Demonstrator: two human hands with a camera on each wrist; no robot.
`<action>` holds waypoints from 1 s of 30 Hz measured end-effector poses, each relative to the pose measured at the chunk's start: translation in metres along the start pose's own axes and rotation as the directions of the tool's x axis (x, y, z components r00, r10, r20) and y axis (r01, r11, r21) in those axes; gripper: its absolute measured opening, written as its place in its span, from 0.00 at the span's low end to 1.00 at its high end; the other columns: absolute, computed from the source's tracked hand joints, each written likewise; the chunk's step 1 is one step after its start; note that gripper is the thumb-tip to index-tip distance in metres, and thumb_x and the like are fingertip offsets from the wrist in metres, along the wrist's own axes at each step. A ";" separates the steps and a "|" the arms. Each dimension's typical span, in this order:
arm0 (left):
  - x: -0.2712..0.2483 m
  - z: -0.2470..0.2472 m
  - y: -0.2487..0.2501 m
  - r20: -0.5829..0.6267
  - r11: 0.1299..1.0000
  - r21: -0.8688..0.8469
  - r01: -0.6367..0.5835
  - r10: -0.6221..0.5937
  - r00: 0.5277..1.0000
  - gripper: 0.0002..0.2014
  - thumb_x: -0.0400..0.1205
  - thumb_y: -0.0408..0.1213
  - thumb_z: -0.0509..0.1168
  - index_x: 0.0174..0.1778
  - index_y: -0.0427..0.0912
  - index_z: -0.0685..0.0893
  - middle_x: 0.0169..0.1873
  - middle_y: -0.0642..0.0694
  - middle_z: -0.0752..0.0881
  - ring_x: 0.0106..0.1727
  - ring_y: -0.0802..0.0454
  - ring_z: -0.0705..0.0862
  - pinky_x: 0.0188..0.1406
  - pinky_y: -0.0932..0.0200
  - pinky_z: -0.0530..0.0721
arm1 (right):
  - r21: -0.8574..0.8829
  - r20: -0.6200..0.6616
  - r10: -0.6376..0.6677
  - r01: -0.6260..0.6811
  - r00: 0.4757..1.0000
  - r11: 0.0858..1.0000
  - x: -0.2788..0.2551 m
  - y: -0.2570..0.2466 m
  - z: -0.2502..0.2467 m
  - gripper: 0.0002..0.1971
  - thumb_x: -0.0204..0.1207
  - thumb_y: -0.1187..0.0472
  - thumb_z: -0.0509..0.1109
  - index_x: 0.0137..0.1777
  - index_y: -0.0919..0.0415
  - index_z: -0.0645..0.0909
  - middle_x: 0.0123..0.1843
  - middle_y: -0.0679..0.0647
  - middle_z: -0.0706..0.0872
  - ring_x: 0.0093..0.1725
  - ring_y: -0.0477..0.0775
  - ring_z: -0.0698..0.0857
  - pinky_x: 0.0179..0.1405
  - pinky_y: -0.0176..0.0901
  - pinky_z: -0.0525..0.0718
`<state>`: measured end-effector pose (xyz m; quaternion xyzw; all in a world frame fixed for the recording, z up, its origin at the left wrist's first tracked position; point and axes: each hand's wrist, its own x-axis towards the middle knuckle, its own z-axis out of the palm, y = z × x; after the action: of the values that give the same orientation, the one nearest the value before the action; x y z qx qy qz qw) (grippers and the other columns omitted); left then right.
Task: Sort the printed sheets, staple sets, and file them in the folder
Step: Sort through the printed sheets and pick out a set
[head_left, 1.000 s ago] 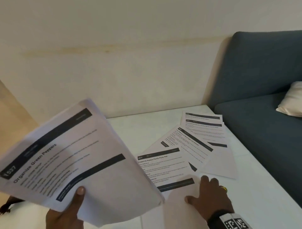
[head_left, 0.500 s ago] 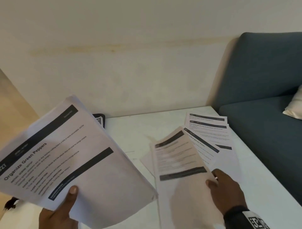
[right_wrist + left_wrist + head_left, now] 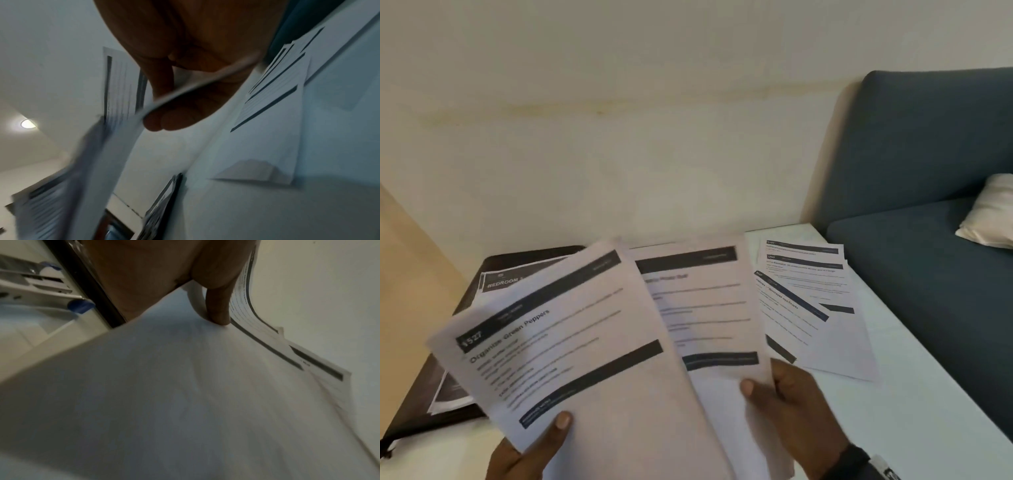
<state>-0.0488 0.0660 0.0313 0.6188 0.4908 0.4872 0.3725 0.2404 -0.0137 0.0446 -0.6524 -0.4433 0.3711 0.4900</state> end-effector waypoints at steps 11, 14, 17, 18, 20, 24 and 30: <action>0.009 0.017 -0.003 0.170 0.943 -0.098 0.317 -0.298 0.939 0.18 0.77 0.24 0.69 0.53 0.53 0.82 0.44 0.64 0.89 0.55 0.59 0.83 0.47 0.72 0.78 | 0.149 0.144 0.082 -0.104 0.986 0.983 -0.009 -0.003 0.033 0.13 0.78 0.50 0.68 0.59 0.51 0.86 0.48 0.41 0.92 0.45 0.33 0.87 0.44 0.26 0.80; 0.003 0.031 0.008 0.136 0.963 -0.143 0.227 -0.208 0.969 0.19 0.74 0.26 0.69 0.53 0.54 0.81 0.40 0.75 0.87 0.48 0.78 0.83 0.42 0.81 0.77 | 0.054 0.046 0.015 -0.018 0.999 0.998 -0.011 -0.005 0.034 0.17 0.73 0.61 0.74 0.61 0.45 0.84 0.55 0.41 0.91 0.56 0.41 0.88 0.61 0.49 0.84; -0.002 0.043 0.030 0.053 0.970 -0.169 0.176 -0.170 0.984 0.29 0.73 0.20 0.70 0.50 0.66 0.78 0.35 0.85 0.81 0.45 0.80 0.81 0.42 0.94 0.67 | 0.065 -0.044 -0.060 0.063 0.997 0.996 -0.010 -0.014 0.030 0.17 0.76 0.67 0.73 0.55 0.41 0.86 0.49 0.40 0.92 0.51 0.39 0.88 0.51 0.41 0.84; -0.004 0.044 0.034 0.022 0.983 -0.124 0.136 -0.135 0.991 0.36 0.72 0.15 0.69 0.48 0.72 0.80 0.36 0.88 0.80 0.46 0.81 0.81 0.44 0.95 0.64 | 0.089 -0.059 -0.093 0.098 0.994 0.991 -0.011 -0.021 0.028 0.19 0.75 0.69 0.73 0.53 0.39 0.87 0.48 0.40 0.92 0.49 0.38 0.88 0.47 0.34 0.83; -0.009 0.047 0.040 0.001 1.000 -0.014 -0.028 0.028 1.000 0.44 0.66 0.12 0.74 0.47 0.79 0.83 0.45 0.90 0.78 0.53 0.87 0.76 0.48 0.94 0.64 | 0.121 -0.095 -0.159 0.170 0.983 0.978 -0.013 -0.027 0.023 0.25 0.72 0.72 0.74 0.53 0.35 0.86 0.48 0.41 0.92 0.49 0.37 0.88 0.43 0.25 0.81; -0.010 0.026 0.042 0.193 0.993 -0.121 -0.010 0.033 0.981 0.31 0.71 0.26 0.77 0.42 0.78 0.85 0.43 0.86 0.80 0.52 0.77 0.80 0.51 0.84 0.75 | 0.197 -0.077 -0.230 0.241 0.970 0.950 -0.015 -0.025 0.022 0.30 0.61 0.70 0.76 0.55 0.33 0.86 0.52 0.42 0.92 0.54 0.37 0.88 0.47 0.23 0.82; -0.010 0.040 0.040 0.164 0.945 -0.314 0.085 -0.034 0.986 0.27 0.58 0.52 0.83 0.53 0.52 0.88 0.46 0.64 0.90 0.50 0.63 0.87 0.41 0.78 0.80 | 0.262 -0.222 -0.121 0.179 0.967 0.948 -0.014 -0.025 0.022 0.17 0.54 0.53 0.82 0.46 0.41 0.90 0.48 0.39 0.91 0.49 0.44 0.89 0.50 0.42 0.88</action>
<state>-0.0005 0.0476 0.0562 0.5712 0.3931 0.4990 0.5199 0.2097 -0.0170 0.0641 -0.5753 -0.3823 0.3230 0.6470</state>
